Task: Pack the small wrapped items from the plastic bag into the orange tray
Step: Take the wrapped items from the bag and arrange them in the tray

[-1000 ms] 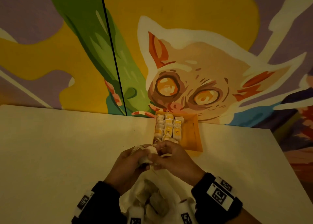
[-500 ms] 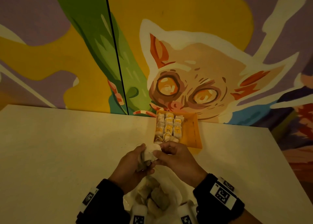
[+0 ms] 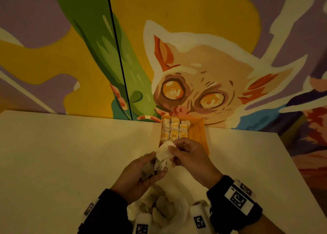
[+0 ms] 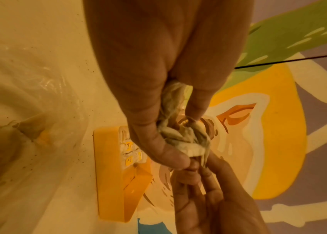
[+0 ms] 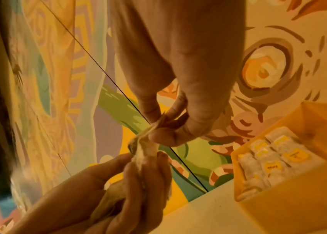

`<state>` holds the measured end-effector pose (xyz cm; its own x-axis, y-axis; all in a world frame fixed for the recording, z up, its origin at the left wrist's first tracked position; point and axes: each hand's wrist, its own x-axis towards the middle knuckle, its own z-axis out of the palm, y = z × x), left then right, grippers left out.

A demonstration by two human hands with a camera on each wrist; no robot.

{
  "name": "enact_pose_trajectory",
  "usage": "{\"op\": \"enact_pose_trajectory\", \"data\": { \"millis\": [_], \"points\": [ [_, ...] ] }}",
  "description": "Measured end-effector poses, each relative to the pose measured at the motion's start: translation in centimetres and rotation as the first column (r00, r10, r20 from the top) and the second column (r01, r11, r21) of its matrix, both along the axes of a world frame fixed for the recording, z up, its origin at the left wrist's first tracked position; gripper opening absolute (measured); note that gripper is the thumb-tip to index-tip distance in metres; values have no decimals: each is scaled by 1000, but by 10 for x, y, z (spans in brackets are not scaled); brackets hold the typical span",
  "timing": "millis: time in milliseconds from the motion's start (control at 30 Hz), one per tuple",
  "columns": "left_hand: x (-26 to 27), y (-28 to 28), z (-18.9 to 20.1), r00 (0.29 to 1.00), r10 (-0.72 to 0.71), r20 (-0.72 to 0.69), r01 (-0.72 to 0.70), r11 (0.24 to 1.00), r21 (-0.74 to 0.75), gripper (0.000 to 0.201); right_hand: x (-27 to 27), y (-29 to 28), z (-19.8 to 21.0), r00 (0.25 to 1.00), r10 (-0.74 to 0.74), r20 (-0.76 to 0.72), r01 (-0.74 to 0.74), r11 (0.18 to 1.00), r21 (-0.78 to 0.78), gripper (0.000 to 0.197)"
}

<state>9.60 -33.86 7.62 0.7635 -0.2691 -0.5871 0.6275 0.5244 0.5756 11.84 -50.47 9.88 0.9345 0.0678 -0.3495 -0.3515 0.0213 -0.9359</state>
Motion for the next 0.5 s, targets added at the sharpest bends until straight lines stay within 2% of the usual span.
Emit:
{"op": "enact_pose_trajectory", "data": {
  "millis": [100,200,300,400,500],
  "points": [
    [3,4,1,999,-3,52,2,1000,27,36,5,-7,1,999,-40,-23,41,997,65,12],
    [4,6,2,997,4,80,-8,999,51,25,7,-9,3,997,-71,-29,74,989,124,17],
    [3,6,3,985,-11,173,-32,970,241,15,6,-12,7,996,-90,11,89,991,97,28],
    [4,4,2,922,-97,376,-95,883,461,19,4,-11,7,997,-49,51,51,998,-41,30],
    [7,-1,-2,813,-265,519,-98,816,570,26,4,-7,6,1000,12,27,-9,995,-100,19]
  ]
}}
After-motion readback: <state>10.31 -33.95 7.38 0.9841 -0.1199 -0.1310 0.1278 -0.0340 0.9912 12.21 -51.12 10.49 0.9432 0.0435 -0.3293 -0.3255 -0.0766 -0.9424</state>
